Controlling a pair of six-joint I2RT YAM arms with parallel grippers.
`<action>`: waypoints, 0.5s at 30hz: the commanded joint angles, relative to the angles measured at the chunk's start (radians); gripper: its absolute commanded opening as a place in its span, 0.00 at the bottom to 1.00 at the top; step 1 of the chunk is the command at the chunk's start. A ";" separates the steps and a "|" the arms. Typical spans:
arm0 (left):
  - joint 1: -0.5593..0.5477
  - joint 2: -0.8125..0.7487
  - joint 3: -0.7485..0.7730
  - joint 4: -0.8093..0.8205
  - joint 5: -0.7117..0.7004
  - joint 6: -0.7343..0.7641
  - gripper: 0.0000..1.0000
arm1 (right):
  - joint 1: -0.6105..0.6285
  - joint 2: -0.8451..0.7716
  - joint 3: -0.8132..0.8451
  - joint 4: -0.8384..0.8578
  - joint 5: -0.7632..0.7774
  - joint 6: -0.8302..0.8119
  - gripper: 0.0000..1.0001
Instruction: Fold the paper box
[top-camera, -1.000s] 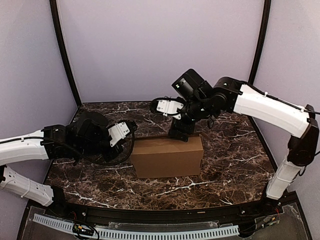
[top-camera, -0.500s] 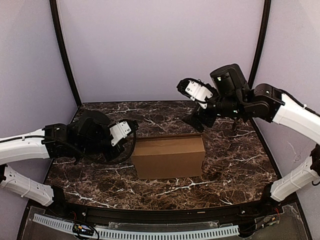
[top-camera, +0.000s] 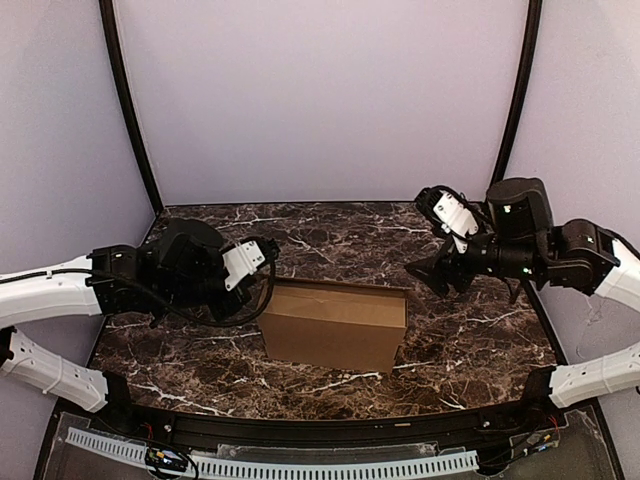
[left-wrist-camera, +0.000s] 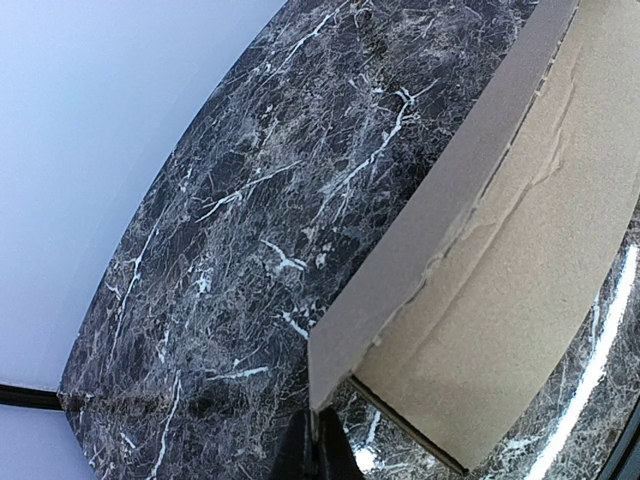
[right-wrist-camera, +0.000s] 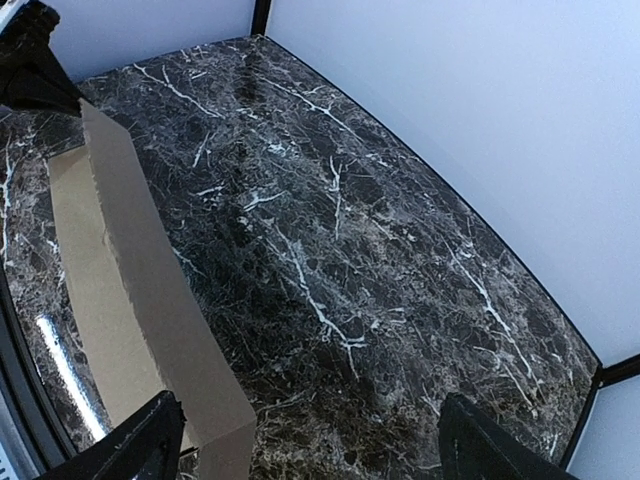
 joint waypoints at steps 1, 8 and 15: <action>-0.005 0.014 0.034 -0.065 0.014 -0.016 0.01 | -0.004 -0.057 -0.055 -0.020 -0.079 0.128 0.83; -0.004 0.044 0.062 -0.091 0.030 -0.032 0.01 | -0.004 -0.110 -0.103 -0.116 -0.140 0.218 0.73; -0.004 0.057 0.074 -0.098 0.043 -0.037 0.01 | -0.005 -0.120 -0.149 -0.130 -0.172 0.257 0.68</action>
